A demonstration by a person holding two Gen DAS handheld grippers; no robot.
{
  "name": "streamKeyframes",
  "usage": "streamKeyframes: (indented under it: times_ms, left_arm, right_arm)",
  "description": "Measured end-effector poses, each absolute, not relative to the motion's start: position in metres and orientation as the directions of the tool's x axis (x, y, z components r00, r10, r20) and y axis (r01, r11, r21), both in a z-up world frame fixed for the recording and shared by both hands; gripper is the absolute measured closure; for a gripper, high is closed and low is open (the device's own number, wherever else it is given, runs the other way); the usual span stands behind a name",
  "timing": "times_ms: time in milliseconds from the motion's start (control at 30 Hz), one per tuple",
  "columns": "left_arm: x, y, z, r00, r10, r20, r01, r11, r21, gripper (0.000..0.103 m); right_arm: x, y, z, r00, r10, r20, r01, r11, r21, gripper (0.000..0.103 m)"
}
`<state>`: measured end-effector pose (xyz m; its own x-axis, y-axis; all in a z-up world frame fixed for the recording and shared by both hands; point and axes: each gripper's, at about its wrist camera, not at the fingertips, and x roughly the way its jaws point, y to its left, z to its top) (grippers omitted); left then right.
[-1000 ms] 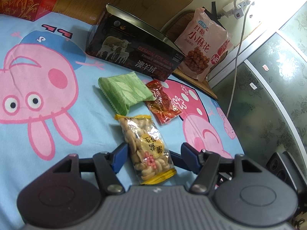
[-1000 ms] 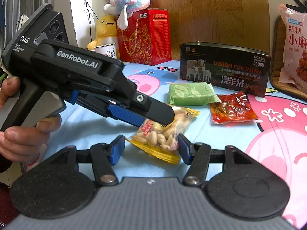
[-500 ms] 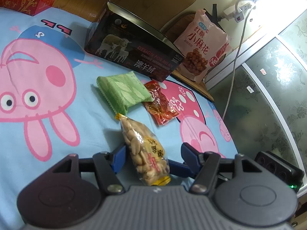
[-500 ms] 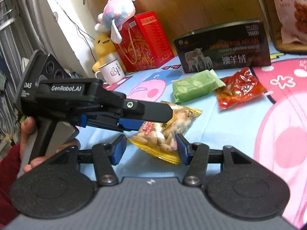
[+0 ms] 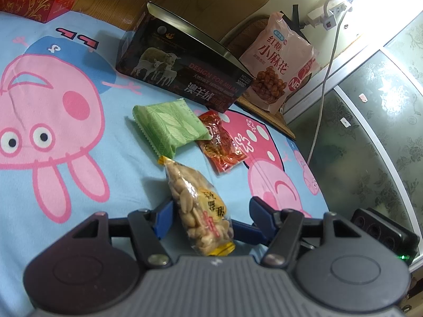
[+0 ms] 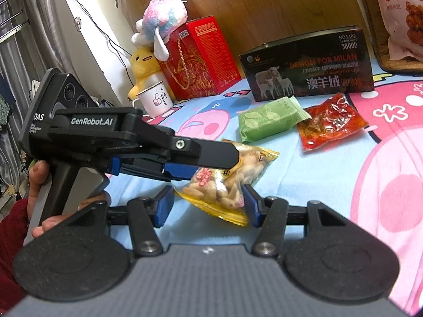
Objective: Organize snacks
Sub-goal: 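Lift the peanut bag with the left gripper toward the black box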
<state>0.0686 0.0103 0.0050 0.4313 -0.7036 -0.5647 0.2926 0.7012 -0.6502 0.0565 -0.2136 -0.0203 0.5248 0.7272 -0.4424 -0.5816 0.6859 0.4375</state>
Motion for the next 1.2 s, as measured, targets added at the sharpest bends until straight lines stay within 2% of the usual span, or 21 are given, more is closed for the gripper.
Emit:
streamKeyframes:
  times_ms: [733,1200]
  left_arm:
    - [0.068,0.009,0.006,0.43,-0.703,-0.567,0.294,0.702,-0.648,0.04]
    - [0.065,0.025,0.01,0.407,-0.739,-0.536,0.273,0.659,-0.701,0.041]
  right_arm:
    - [0.058,-0.215,-0.022,0.524,0.731,-0.438,-0.574,0.682,0.453,0.044]
    - [0.056,-0.214,-0.022,0.531,0.729,-0.433,-0.578,0.685,0.444,0.045]
